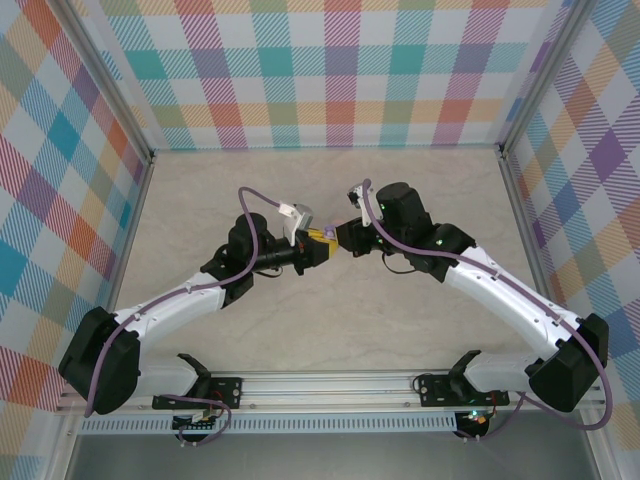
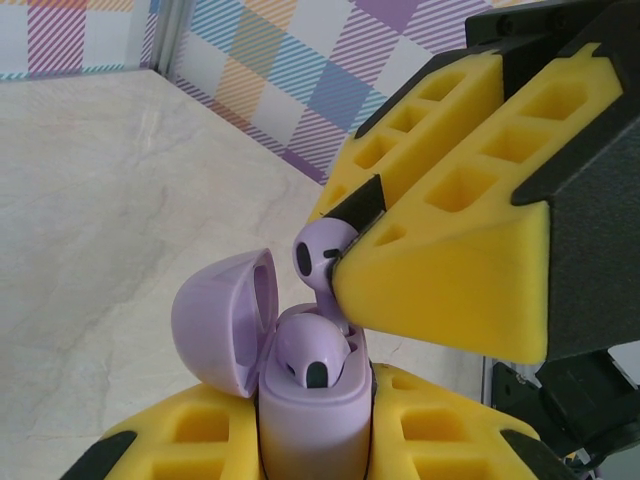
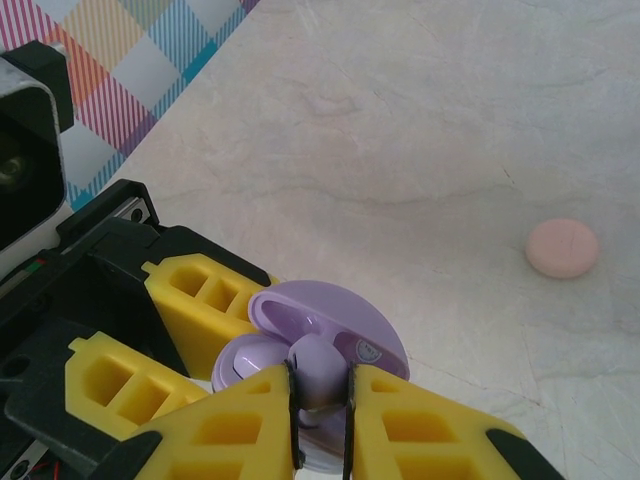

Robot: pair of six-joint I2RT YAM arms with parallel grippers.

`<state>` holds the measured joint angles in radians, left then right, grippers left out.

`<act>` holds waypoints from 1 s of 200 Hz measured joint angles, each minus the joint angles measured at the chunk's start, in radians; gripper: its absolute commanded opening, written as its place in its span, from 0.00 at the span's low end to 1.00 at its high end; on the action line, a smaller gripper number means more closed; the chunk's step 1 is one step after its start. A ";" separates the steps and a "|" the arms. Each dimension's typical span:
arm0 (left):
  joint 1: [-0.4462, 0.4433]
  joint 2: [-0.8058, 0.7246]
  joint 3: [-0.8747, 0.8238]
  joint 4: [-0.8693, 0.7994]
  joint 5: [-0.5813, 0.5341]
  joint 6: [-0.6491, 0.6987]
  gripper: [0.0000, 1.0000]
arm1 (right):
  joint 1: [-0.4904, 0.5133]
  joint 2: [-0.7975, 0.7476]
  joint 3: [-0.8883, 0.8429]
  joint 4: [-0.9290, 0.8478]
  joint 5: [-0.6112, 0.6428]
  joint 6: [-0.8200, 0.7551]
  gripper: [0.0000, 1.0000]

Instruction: Insert the wireless bluetooth earbuds into the charging case

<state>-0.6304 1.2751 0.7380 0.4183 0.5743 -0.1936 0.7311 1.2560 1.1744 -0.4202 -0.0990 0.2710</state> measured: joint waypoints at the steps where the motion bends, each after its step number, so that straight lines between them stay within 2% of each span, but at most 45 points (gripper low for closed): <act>1: 0.000 0.000 0.000 0.000 0.000 0.000 0.14 | 0.000 0.000 0.000 0.000 0.000 0.000 0.17; 56: -0.002 0.001 0.013 -0.004 -0.004 -0.004 0.14 | 0.000 0.001 0.010 -0.008 -0.016 -0.003 0.18; 127: -0.002 0.001 0.013 0.002 -0.011 -0.015 0.14 | 0.000 0.011 0.039 -0.026 -0.049 -0.002 0.29; 200: -0.002 -0.034 0.013 0.004 -0.016 -0.018 0.14 | 0.003 0.010 0.068 -0.045 -0.081 0.000 0.34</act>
<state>-0.6323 1.2407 0.7509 0.4225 0.5583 -0.2119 0.7345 1.2663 1.2423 -0.4648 -0.1802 0.2714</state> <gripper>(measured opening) 0.221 0.333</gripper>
